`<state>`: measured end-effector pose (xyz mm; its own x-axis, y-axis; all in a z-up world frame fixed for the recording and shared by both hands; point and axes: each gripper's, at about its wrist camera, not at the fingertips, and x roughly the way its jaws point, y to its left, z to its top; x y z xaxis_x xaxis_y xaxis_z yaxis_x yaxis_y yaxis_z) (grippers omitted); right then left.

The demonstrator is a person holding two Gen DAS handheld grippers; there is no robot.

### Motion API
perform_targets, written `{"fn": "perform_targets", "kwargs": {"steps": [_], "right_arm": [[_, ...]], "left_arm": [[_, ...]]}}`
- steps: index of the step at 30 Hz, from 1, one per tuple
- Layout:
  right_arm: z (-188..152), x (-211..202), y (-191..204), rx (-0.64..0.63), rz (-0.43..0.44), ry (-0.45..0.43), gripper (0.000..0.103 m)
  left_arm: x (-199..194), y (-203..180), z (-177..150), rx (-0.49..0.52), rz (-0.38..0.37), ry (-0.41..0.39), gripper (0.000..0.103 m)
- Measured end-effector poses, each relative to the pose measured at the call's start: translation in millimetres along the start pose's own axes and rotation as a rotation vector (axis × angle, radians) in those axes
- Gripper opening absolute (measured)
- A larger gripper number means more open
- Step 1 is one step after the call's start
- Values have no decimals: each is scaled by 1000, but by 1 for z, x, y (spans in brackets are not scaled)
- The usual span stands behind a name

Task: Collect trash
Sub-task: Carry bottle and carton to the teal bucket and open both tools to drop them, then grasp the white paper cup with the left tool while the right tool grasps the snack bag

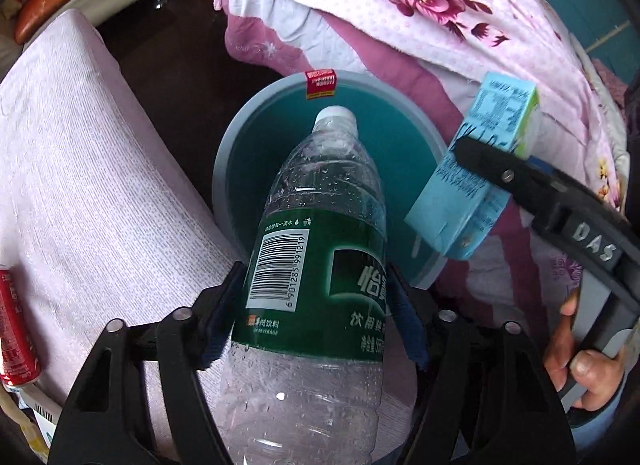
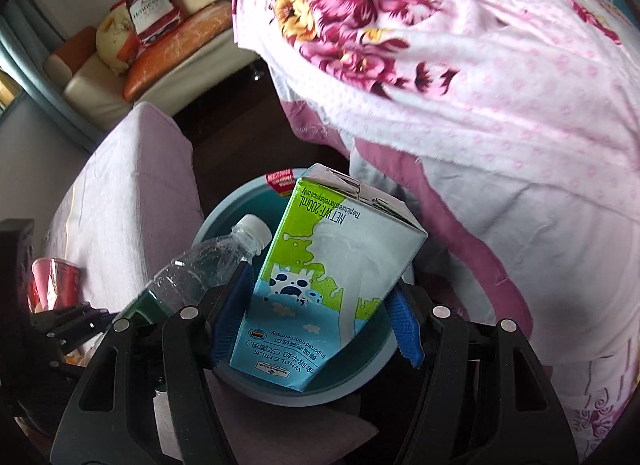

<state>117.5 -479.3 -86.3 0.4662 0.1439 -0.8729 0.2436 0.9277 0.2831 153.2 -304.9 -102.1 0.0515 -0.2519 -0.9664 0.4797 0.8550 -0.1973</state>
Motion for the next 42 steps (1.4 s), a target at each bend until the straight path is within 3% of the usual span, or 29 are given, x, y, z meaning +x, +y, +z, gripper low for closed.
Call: {"fn": "perform_targets", "kwargs": {"steps": [4,16,20,32,42], "right_arm": [[0,3,-1,0,-3,10,62],[-2,5,-1,-6,-26,63,63],[-5,9,1,1,-28,103,77],[-11,-10,18,-1,-44,89,78],[-20,-37,54,-59,-43,78,80]], "left_arm": [[-10,3,3,-3,7,-38,84],[-37,18,-13,-45,-18,-96,85],[-48,22,-20,-56,-26,-123,87],[-77,34,-43,-85,-53,-189,90],[-110,60,-82,-130,-70,-258,90]]}}
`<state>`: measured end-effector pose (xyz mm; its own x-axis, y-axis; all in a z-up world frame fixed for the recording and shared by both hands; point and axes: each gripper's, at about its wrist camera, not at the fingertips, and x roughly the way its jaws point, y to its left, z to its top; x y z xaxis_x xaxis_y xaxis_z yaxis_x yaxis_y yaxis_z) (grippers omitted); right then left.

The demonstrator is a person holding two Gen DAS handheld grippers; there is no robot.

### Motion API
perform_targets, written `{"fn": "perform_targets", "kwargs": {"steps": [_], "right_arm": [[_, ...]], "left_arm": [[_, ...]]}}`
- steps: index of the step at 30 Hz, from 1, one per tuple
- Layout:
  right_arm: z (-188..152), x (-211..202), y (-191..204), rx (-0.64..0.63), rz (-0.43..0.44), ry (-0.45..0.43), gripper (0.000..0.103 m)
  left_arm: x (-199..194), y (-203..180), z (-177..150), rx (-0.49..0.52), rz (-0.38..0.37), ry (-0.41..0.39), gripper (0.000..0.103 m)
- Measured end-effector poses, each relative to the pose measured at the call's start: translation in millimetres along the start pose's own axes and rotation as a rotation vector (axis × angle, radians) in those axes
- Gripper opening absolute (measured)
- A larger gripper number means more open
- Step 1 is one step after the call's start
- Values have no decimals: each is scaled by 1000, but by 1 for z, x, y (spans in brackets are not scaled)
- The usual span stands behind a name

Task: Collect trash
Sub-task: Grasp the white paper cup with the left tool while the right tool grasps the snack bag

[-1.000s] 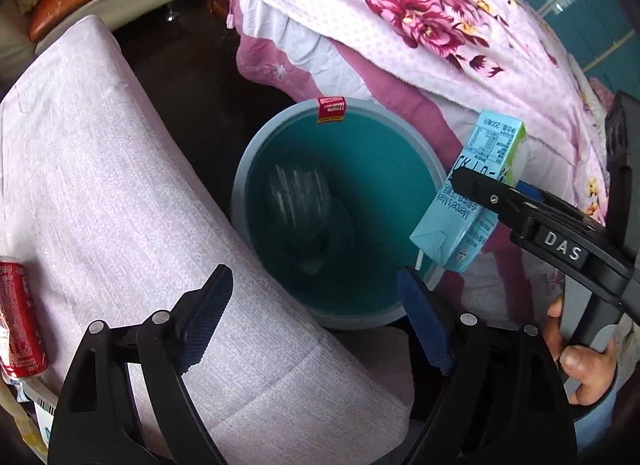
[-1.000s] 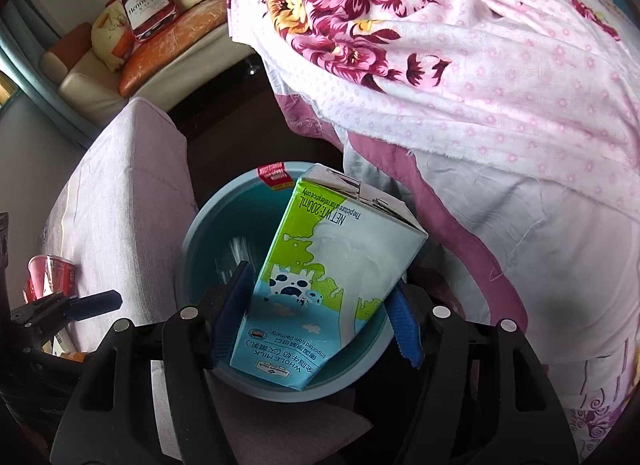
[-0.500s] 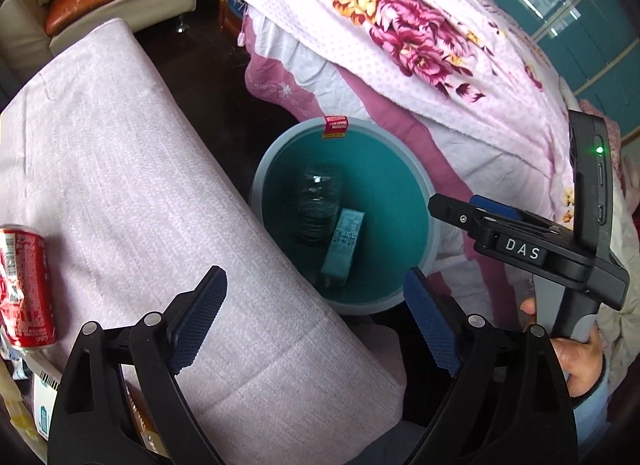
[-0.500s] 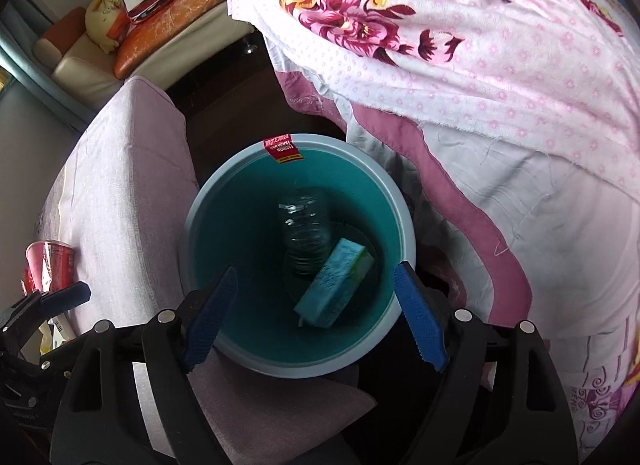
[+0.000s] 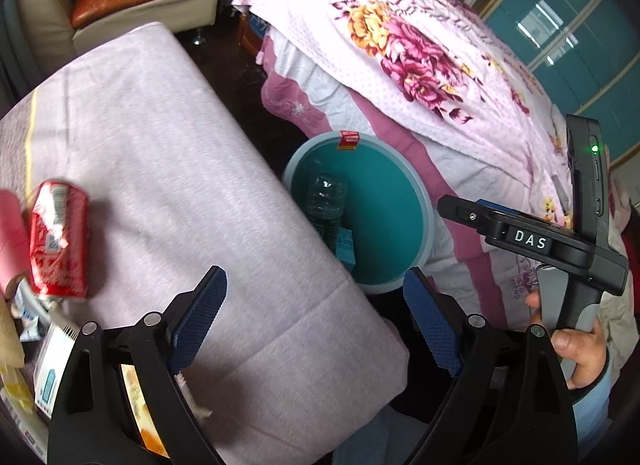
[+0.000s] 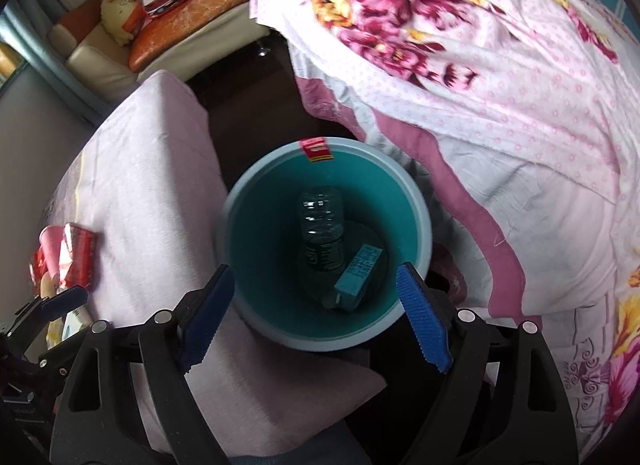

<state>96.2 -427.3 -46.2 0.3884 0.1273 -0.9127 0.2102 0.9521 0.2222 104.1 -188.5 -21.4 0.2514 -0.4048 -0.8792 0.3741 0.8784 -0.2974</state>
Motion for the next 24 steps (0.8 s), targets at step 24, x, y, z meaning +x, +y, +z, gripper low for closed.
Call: {"fn": "perform_targets", "kwargs": {"steps": [24], "right_arm": [[-74,-7,195,-356,120,121,83]], "left_arm": [[-117,154,-118,-254,129,-173,91]]}}
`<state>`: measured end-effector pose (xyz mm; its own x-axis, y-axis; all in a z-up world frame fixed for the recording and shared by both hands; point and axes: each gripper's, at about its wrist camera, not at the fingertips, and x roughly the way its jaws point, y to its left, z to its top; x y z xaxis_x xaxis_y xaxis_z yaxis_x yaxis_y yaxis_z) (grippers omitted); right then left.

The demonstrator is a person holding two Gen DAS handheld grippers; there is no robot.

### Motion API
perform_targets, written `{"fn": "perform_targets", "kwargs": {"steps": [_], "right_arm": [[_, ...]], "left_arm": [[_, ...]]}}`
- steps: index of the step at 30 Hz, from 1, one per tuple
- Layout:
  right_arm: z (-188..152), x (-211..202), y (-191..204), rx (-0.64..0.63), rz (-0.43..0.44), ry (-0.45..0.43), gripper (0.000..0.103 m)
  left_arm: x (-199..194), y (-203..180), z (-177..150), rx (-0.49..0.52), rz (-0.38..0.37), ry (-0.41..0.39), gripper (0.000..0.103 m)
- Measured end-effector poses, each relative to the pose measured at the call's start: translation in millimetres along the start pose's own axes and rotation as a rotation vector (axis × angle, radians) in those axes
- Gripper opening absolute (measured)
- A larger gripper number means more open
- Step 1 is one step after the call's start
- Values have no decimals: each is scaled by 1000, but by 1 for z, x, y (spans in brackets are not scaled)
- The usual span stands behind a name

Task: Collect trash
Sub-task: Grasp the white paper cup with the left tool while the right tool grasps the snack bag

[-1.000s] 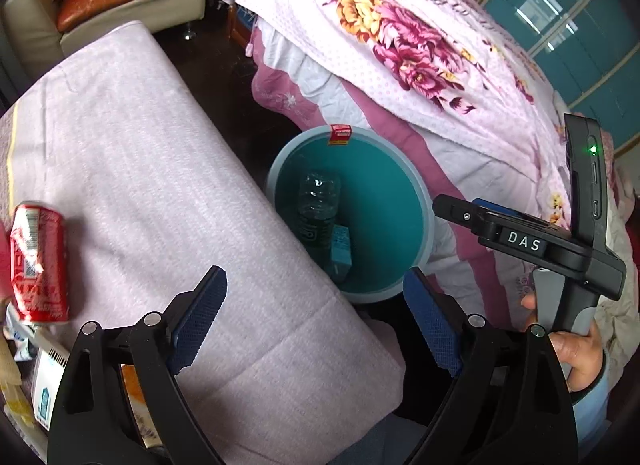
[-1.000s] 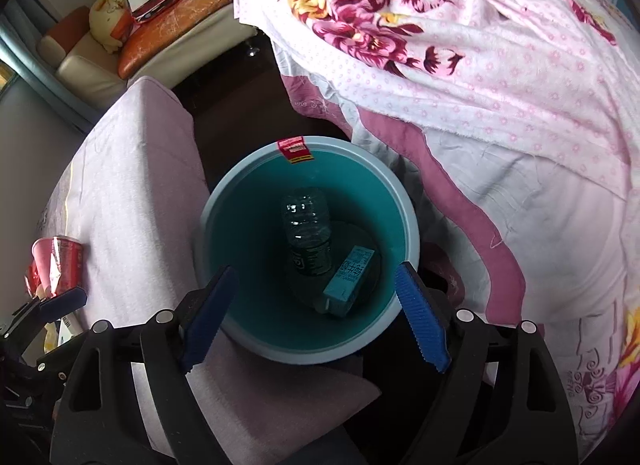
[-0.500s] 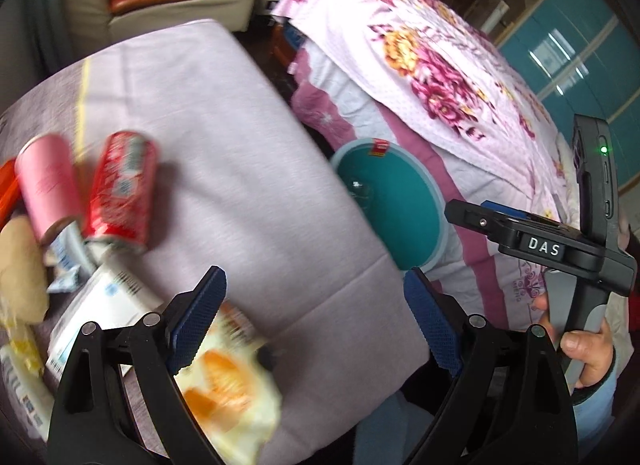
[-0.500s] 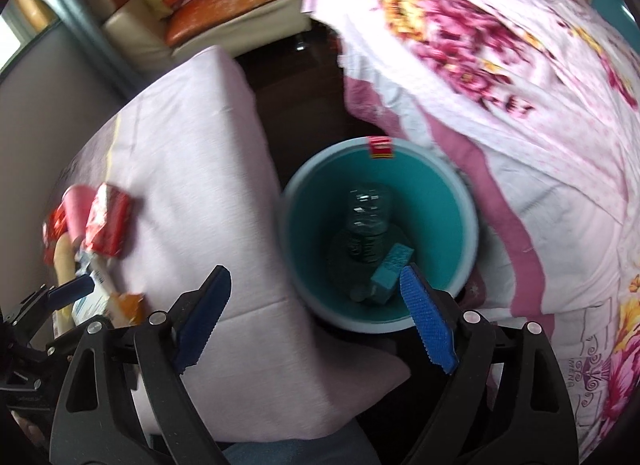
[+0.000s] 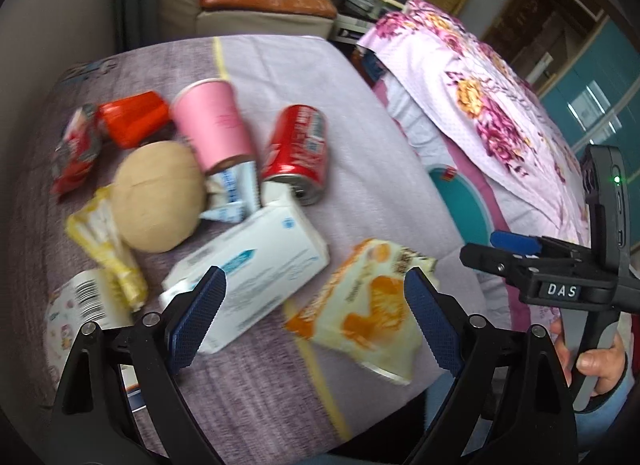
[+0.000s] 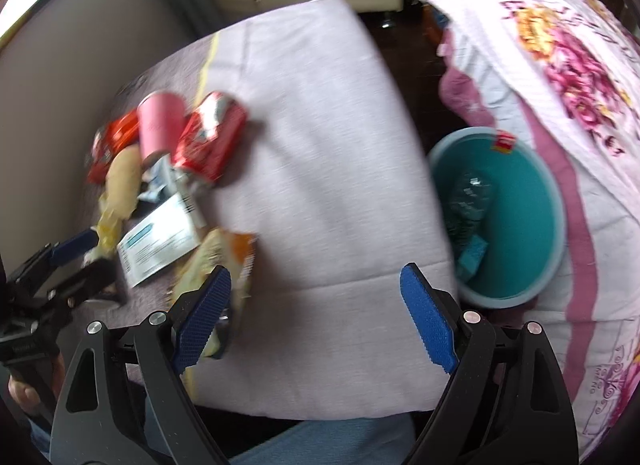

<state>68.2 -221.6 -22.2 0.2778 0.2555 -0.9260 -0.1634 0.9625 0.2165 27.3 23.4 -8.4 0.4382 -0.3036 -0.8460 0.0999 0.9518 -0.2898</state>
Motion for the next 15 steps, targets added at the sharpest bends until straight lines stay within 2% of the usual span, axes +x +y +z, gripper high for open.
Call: {"fn": "perform_targets", "kwargs": {"steps": [7,11,15], "right_arm": [[-4,27,45,-63,30,52,83],[-4,43,57,-68,46,88,83],[-3,55,66,-73,54,106,83]], "left_arm": [[-20,61,-20,-98,76,-29,91],[-26,102,-35,-185,106,-24,91],[-24,126,-44,-235,124,-8,91]]}}
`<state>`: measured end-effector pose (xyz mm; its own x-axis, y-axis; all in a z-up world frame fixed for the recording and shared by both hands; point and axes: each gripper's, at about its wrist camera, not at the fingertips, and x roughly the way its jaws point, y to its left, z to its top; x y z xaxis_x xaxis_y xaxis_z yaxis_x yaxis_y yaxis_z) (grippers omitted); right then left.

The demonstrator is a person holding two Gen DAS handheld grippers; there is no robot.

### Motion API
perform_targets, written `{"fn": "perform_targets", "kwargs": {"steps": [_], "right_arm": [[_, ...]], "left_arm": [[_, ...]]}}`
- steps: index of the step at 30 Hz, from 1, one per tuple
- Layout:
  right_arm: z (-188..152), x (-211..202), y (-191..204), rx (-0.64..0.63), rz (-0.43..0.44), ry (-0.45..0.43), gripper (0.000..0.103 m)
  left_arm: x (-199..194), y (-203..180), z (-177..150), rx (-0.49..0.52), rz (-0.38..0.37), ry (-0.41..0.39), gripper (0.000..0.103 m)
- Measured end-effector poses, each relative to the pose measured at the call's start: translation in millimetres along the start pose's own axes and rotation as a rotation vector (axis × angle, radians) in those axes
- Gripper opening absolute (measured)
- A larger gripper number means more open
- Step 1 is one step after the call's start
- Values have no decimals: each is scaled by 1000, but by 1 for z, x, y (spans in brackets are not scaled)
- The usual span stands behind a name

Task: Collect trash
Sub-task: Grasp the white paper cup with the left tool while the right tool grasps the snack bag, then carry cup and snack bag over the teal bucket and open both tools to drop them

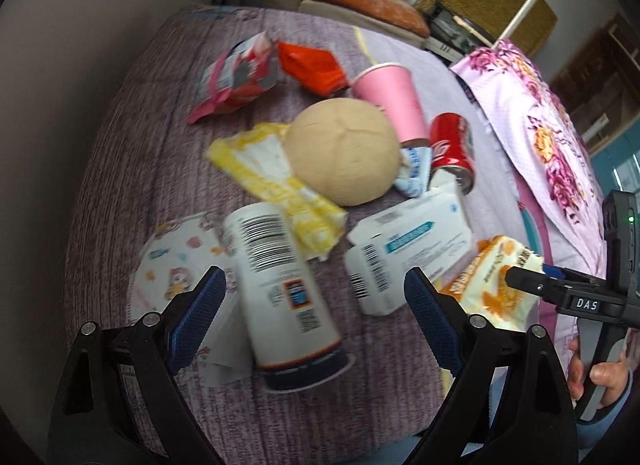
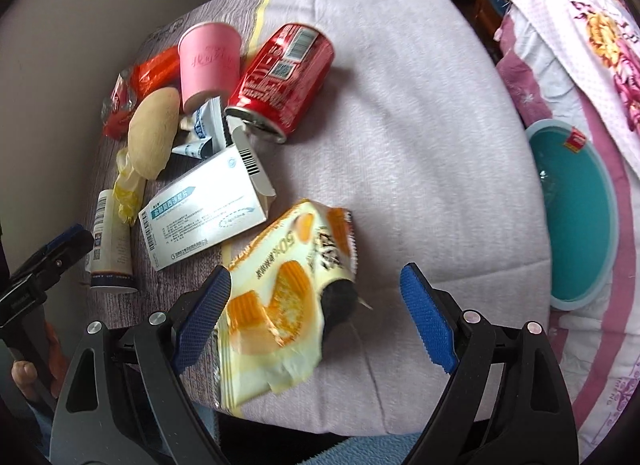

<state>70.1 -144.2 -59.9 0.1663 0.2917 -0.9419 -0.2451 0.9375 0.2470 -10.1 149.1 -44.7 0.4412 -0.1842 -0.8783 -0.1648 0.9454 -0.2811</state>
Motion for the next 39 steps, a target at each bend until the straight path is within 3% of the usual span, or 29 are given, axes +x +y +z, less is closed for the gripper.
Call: {"fn": "perform_targets", "kwargs": {"steps": [10,14,15,17,19,28,34,39], "right_arm": [[6,18,6,2,16,5,82],[3,20,10,-35,50,8,42],[2,20,10,-41,55,5,35],[2,17,10,-52,58,-12,26],[2,12,9,-55,64,-27,25],[0,-17,-9,-33,58,-127,22],[3,-37,-33,9,46,-200,22],[4,-55,-56,56,40,-260,22]], "left_arm": [[17,13,-18,-4,13,52,90],[21,7,-23,20,23,57,72],[22,6,-24,24,27,59,61],[20,7,-27,29,32,45,58],[16,8,-29,26,33,35,53],[-15,2,-30,34,24,-15,53],[-41,-34,-20,101,-29,-60,53],[-31,-85,-1,176,-87,-50,53]]}}
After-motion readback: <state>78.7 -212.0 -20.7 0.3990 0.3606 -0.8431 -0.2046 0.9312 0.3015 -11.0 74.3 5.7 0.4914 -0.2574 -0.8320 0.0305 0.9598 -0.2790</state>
